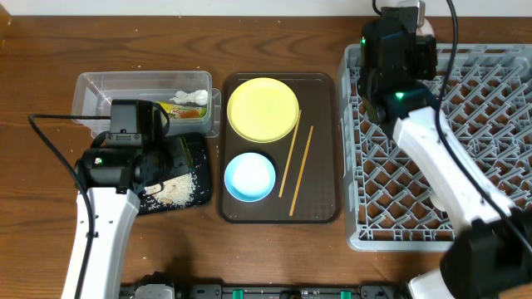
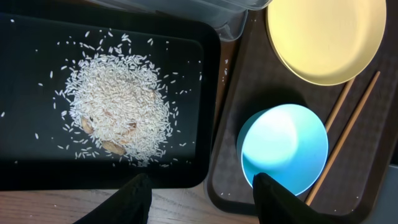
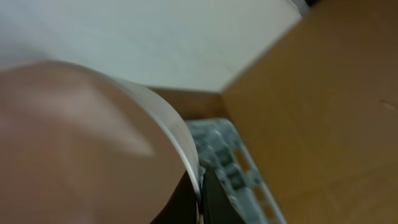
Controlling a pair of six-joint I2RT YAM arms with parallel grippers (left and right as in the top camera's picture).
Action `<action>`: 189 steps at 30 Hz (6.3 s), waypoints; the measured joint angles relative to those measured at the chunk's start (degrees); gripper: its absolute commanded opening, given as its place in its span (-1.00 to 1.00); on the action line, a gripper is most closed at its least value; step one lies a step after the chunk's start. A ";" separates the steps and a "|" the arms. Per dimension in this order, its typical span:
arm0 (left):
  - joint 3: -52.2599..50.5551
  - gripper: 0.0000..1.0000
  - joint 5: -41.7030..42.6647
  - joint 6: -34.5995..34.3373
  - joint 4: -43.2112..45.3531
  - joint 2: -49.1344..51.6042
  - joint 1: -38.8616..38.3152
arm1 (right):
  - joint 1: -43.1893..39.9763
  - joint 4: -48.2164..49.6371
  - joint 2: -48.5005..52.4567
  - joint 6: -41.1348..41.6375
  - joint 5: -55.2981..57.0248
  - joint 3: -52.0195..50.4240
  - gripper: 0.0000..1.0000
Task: Sort waste into correct bins and load items into the dishwasher rack
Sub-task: 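Carry the pink bowl into the rack's back-left corner and release, then grasp the light-blue bowl with the right gripper and lift it, then carry the blue bowl to the rack's back row beside the pink bowl and release, then reach the right gripper to the wooden chopsticks and grasp one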
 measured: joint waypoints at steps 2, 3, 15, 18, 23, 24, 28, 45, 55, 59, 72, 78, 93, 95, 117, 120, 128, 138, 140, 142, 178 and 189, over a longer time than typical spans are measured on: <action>0.00 0.11 0.00 -0.02 0.00 0.00 0.00 | -0.90 0.00 2.80 -0.96 1.77 0.00 -0.98; 0.00 0.11 0.00 -0.02 0.00 0.00 0.00 | -1.09 -0.02 3.87 -1.22 2.32 0.00 -0.98; 0.00 0.11 0.02 -0.02 0.00 0.00 0.00 | 0.90 -0.48 12.76 -2.51 5.09 0.00 -0.98; 0.00 0.11 0.00 -0.02 0.00 0.00 0.00 | 2.43 -1.49 12.96 -2.51 5.64 0.00 -0.98; 0.00 0.11 0.00 -0.02 0.00 0.00 0.00 | 3.78 -3.65 13.33 -1.90 6.91 0.11 -0.98; 0.00 0.11 0.00 0.00 0.00 0.00 0.00 | 3.98 -4.37 13.35 -1.62 7.13 0.20 -0.98; 0.00 0.11 0.00 -0.02 0.00 0.00 0.00 | 5.53 -9.75 13.38 2.23 7.89 0.52 -0.71; 0.00 0.11 0.00 -0.02 0.00 0.00 0.00 | 8.24 -19.80 2.27 14.69 -15.96 -0.04 0.42; 0.00 0.11 -0.13 -0.02 0.00 0.00 0.00 | 8.85 -23.32 -9.60 15.63 -55.25 0.50 0.33; 0.00 0.12 -5.14 -2.93 -1.42 0.00 0.00 | 11.61 -26.58 -5.73 15.76 -66.25 0.50 0.33; 0.00 0.28 -19.69 -13.00 -3.65 0.00 0.85 | 21.73 -30.64 10.99 19.67 -74.07 0.28 0.04; 0.00 0.27 -20.17 -13.22 -3.65 0.00 0.85 | 22.43 -31.12 15.65 22.36 -73.42 0.17 -0.41; 0.00 0.27 -20.68 -13.35 -3.87 0.00 0.85 | 19.56 -31.78 12.74 24.96 -69.35 0.26 -0.98; 0.00 0.28 -20.76 -13.38 -3.89 0.00 0.85 | 17.66 -31.80 9.66 24.33 -69.16 0.66 -0.98; 0.00 0.28 -20.79 -13.38 -3.93 0.04 0.85 | -7.54 -9.64 -7.87 1.29 -6.16 3.32 -0.98; 0.00 0.28 -20.76 -13.38 -3.93 0.04 0.85 | -8.81 -4.13 -3.48 -3.50 2.56 3.32 -0.98; 0.00 0.28 -20.76 -13.38 -3.96 0.04 0.85 | -9.68 -1.42 7.04 -9.88 12.68 3.30 -0.98; 0.00 0.28 -20.76 -13.35 -3.93 0.04 0.85 | -9.44 -1.36 15.21 -10.95 13.84 3.30 -0.98; 0.00 0.28 -20.76 -13.38 -3.96 0.04 0.85 | -9.01 -1.86 16.06 -10.86 13.46 3.30 -0.98; 0.00 0.28 -20.76 -13.38 -3.96 0.04 0.85 | -7.80 -2.51 16.24 -9.97 13.11 3.30 -0.98; 0.00 0.28 -20.76 -13.38 -4.00 0.11 0.85 | -1.49 -29.09 -7.89 21.81 -54.69 3.74 0.53; 0.00 0.28 -20.76 -13.38 -4.00 0.11 0.85 | 13.16 -41.33 2.82 33.22 -61.81 3.65 0.38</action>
